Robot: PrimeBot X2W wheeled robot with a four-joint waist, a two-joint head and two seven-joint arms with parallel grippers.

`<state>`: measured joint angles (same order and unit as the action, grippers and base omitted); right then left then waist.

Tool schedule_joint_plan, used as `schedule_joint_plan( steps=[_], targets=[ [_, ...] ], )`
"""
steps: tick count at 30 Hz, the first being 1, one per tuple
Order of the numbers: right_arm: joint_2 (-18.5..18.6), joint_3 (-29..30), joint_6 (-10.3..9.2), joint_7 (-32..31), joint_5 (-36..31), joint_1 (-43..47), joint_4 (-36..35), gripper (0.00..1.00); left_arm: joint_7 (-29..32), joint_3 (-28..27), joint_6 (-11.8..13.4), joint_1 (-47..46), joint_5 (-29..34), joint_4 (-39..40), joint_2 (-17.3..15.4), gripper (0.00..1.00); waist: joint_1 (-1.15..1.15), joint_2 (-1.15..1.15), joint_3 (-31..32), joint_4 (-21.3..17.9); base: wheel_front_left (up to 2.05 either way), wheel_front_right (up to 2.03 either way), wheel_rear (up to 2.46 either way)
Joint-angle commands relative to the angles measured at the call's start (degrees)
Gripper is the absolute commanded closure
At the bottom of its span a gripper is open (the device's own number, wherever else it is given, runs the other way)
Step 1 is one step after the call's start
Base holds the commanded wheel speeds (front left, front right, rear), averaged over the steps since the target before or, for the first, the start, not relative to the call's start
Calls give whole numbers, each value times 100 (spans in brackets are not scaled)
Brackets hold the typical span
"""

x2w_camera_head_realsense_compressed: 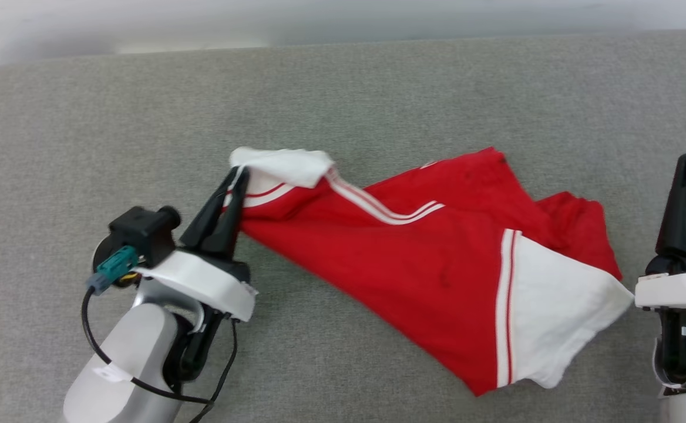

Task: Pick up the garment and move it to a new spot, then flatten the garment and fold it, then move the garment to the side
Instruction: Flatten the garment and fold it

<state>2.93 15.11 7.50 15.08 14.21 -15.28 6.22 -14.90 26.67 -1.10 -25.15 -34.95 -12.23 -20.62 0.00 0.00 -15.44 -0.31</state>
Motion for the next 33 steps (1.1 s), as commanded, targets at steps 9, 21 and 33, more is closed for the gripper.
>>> schedule_joint_plan(
  steps=[9, 21, 33],
  targets=[
    [-8, -311, -1, 13, -152, 24, 50, 0, -36, -851, 585, 428, 151, -1101, 363, 100, 0, 0, 68, 153, 0, 0, 0],
    [-8, -604, -2, 13, -224, 176, 66, 0, -30, -2075, 522, 826, 1465, -1, 349, 0, 0, 0, 309, 69, 0, 0, 0],
    [-9, -1069, -2, -258, -474, 432, -20, 0, -29, -2640, -160, 1948, 3019, 2278, 573, 0, 0, 0, 443, -22, 0, 0, 0]
  ],
)
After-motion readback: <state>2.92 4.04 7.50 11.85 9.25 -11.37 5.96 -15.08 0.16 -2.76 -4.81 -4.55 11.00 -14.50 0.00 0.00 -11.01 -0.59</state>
